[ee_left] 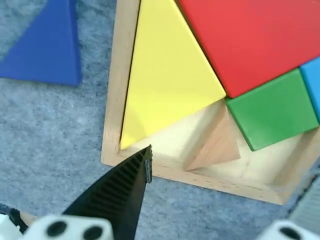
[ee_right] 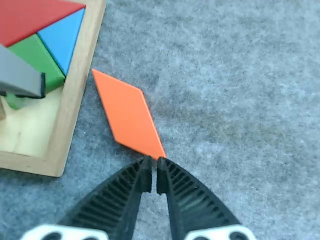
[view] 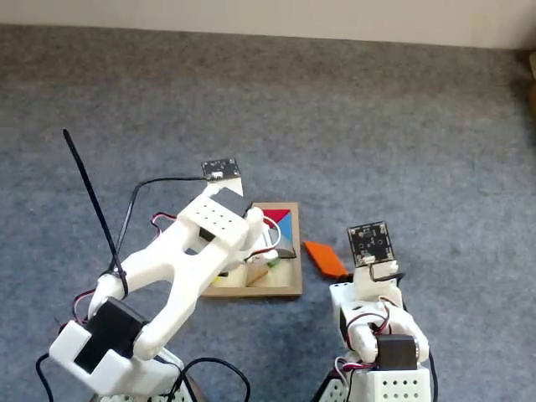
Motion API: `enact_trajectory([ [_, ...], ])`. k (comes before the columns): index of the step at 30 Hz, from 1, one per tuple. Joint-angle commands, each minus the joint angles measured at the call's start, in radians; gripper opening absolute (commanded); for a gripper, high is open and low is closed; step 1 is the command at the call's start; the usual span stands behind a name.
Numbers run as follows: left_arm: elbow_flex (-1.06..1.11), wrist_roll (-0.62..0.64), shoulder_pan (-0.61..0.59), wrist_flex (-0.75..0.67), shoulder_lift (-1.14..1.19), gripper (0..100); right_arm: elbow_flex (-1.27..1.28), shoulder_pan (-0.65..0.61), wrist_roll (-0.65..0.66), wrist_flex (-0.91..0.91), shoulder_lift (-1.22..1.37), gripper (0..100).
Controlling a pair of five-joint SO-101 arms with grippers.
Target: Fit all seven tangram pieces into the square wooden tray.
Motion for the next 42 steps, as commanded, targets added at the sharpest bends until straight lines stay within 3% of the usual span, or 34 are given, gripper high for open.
enact_trajectory([
  [1,-0.039,-0.011,-0.007,0.003,-0.012,44,0.120,0.016,0.009,0.004,-0.016,3.4],
  [4,-0.039,-0.011,0.012,0.003,-0.012,43,0.120,0.016,0.009,0.004,-0.016,3.4],
  [13,-0.042,-0.014,0.041,0.002,-0.012,19,0.120,0.016,0.009,0.004,-0.016,3.4],
  [22,-0.039,-0.014,0.050,-0.035,-0.012,19,0.120,0.016,0.009,0.004,-0.016,3.4],
  [29,-0.039,-0.015,0.134,-0.106,-0.012,19,0.120,0.016,0.009,0.004,-0.016,3.4],
  [42,0.124,-0.064,0.065,-0.236,-0.010,19,0.120,0.039,0.009,-0.001,-0.016,3.4],
])
